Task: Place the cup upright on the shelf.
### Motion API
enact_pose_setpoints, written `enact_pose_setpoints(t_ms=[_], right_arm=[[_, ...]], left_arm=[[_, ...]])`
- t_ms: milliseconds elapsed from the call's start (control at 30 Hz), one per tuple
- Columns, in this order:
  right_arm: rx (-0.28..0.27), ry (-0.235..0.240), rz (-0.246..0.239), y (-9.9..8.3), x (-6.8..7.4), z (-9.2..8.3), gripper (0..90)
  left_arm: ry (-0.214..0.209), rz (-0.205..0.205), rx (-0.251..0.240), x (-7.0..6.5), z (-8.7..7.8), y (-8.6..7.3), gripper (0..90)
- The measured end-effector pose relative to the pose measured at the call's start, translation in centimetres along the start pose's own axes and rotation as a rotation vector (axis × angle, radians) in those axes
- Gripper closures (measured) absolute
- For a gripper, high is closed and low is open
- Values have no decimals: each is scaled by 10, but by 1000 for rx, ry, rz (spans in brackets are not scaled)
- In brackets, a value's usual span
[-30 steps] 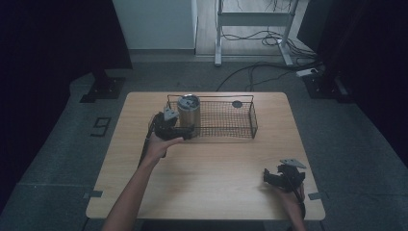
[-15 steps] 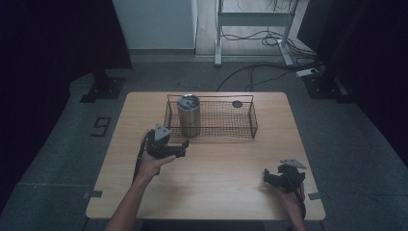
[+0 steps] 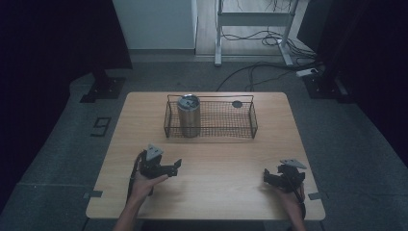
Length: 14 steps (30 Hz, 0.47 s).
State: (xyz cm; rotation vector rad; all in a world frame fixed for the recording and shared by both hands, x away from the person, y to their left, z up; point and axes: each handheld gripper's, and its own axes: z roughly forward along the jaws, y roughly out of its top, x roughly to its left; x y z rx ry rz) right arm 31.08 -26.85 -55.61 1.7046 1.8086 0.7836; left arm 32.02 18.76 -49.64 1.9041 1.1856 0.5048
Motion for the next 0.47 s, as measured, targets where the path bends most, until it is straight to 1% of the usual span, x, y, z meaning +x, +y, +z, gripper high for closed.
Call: enact_pose_setpoints(t_ms=[67, 133, 200, 333, 467], right_arm=[[0, 0, 0, 0, 0, 0, 33], [0, -1, 0, 0, 0, 0, 33], [0, -1, -1, 0, 0, 0, 33], [0, -1, -1, 0, 0, 0, 33], [0, -1, -1, 0, 0, 0, 33]], left_arm=[[3, -3, 3, -1, -2, -8, 59], [0, 3, 17, -3, -1, -11, 60], [1, 15, 29, -3, 0, -12, 58], [-4, 7, 24, -3, 1, -12, 61], [-10, -8, 33, -1, 4, -12, 60]])
